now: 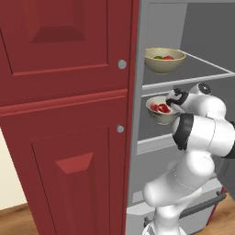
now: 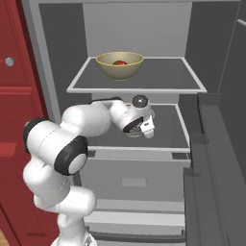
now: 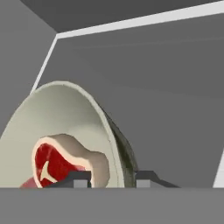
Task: Place the bowl with the onion and lime on the top shelf of the fridge. Place the bowl with the steaks on the second highest shelf of the fridge.
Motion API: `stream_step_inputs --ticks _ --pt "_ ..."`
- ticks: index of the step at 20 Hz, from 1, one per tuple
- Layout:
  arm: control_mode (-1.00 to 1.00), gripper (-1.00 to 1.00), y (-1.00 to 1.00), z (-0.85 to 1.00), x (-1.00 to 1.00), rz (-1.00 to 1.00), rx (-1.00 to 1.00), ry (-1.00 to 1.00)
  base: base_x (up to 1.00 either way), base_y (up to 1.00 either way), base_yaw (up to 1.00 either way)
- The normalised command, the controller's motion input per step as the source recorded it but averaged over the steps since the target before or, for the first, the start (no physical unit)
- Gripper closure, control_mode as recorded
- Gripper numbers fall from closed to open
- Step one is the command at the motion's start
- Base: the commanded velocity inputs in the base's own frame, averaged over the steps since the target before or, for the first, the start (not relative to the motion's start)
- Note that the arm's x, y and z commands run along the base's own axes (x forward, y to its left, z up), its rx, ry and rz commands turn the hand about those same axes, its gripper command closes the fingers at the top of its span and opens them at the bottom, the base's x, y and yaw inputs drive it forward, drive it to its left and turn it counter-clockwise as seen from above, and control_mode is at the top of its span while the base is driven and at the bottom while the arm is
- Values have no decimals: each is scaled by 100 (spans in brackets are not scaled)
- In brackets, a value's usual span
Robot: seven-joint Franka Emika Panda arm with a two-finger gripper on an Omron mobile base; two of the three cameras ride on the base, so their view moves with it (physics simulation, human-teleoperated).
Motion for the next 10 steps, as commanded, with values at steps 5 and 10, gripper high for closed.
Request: stream_step_inputs --ticks 5,10 --pt "-100 -100 -18 8 -63 0 6 -16 0 0 0" --pt "-100 -100 -4 71 -99 -1 4 -22 0 0 0"
